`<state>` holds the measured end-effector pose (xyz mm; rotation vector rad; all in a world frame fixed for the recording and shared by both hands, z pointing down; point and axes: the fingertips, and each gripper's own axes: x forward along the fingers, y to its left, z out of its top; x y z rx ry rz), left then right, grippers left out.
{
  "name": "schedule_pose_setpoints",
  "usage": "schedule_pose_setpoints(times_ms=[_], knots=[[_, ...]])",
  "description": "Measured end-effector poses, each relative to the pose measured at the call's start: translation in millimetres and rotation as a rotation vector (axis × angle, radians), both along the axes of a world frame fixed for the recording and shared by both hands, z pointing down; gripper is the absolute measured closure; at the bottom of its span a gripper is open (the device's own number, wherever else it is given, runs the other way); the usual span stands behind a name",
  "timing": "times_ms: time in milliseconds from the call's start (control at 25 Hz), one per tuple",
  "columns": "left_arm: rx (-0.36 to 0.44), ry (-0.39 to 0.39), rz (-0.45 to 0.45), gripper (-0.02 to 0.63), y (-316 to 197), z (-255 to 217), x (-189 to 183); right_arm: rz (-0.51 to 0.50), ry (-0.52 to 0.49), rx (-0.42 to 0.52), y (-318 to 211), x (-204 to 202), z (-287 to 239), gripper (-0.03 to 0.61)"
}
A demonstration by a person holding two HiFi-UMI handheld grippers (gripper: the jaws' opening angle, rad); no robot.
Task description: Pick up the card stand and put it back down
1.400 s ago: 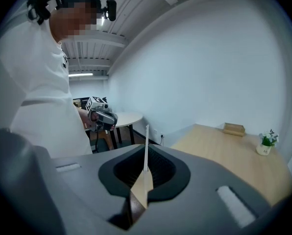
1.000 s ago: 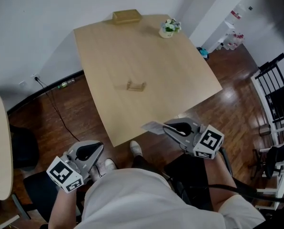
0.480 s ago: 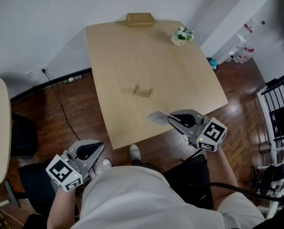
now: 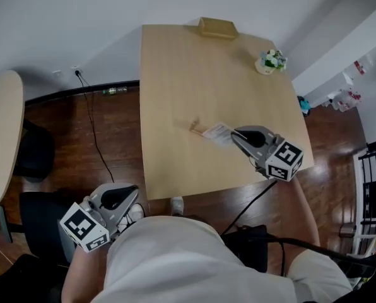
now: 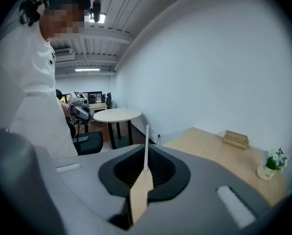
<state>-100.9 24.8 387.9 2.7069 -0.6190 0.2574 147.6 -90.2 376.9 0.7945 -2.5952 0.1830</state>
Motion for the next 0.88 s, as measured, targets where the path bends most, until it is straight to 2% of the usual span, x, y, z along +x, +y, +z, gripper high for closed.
schedule_pose_setpoints(times_ms=[440,880], knots=[[-0.037,-0.027,-0.126,0.611,-15.9,0.6,19.3,-0.094,-0.010,-0.052,-78.6,8.3,51.0,0.558],[-0.072,-0.048,-0.177,0.611,-22.0,7.5,32.1,-0.127,-0.001,-0.112,-106.5,13.2,103.0,0.558]])
